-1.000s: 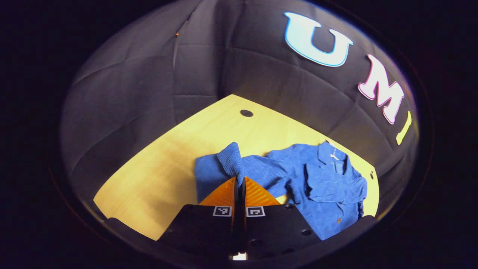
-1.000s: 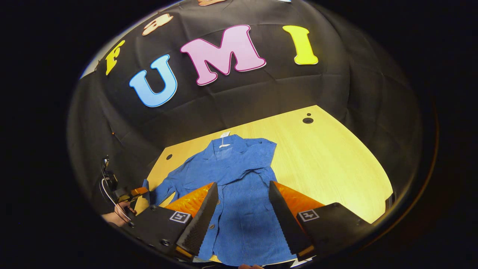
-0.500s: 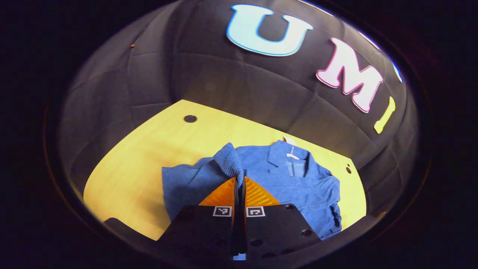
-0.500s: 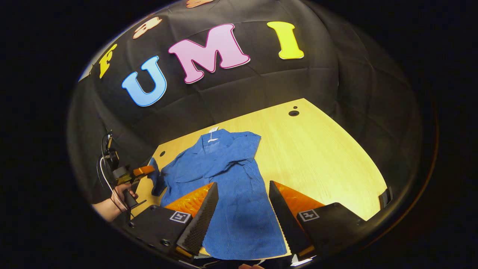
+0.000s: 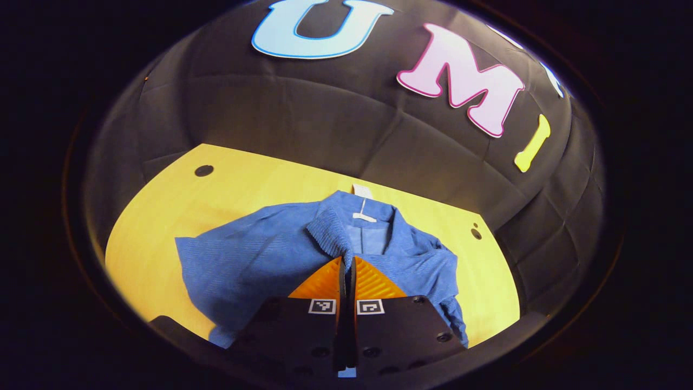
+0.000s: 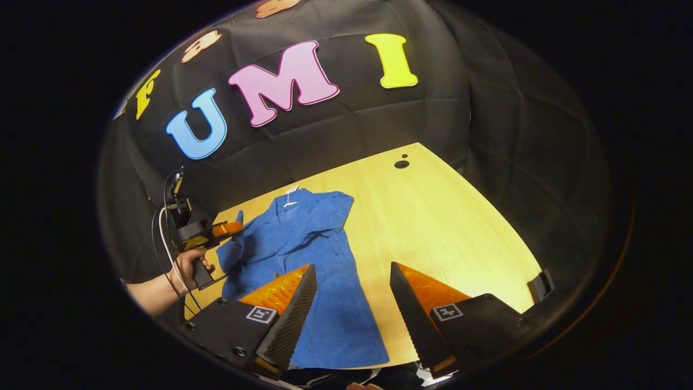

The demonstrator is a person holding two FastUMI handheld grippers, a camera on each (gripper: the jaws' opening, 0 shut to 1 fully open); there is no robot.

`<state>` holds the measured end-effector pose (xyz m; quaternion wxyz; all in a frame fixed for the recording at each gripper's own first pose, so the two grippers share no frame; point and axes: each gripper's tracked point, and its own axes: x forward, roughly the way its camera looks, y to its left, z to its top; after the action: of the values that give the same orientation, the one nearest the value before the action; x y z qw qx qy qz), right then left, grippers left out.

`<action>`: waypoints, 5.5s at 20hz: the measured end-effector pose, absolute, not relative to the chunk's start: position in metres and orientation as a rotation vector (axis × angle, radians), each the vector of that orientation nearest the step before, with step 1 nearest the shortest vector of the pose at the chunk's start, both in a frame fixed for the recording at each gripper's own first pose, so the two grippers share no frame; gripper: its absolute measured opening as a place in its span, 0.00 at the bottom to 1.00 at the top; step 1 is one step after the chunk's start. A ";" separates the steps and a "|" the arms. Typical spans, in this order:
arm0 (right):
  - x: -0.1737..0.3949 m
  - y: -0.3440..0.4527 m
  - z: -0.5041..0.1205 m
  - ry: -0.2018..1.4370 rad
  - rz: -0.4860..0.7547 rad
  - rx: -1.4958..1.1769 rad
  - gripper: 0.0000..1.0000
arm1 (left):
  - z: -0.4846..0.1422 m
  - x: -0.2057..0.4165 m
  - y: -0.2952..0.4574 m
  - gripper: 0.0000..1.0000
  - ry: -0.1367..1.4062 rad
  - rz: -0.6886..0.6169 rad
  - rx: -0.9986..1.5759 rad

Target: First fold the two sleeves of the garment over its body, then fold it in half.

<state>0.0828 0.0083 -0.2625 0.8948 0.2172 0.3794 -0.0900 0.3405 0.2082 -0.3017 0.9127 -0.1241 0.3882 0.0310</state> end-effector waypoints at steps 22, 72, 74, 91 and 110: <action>0.060 -0.050 -0.276 0.820 -0.266 0.495 0.89 | -0.356 0.386 0.100 0.01 0.951 -0.080 0.053; 0.003 0.082 -0.379 1.341 -0.059 0.385 0.91 | -0.338 0.016 0.281 0.86 1.279 0.227 -0.339; -0.002 0.084 -0.386 1.373 -0.062 0.379 0.83 | -0.341 0.012 0.284 0.86 1.306 0.232 -0.298; -0.021 0.083 -0.418 1.532 -0.078 0.212 0.99 | -0.362 0.001 0.258 0.86 1.471 0.202 -0.264; -0.028 0.086 -0.438 1.591 -0.128 0.202 0.99 | -0.372 0.000 0.258 0.82 1.543 0.244 -0.105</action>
<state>-0.0280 0.0862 -0.4377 0.6935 0.0905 0.7124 -0.0573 -0.0001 0.2579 -0.3716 0.7088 -0.0475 0.6952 0.1100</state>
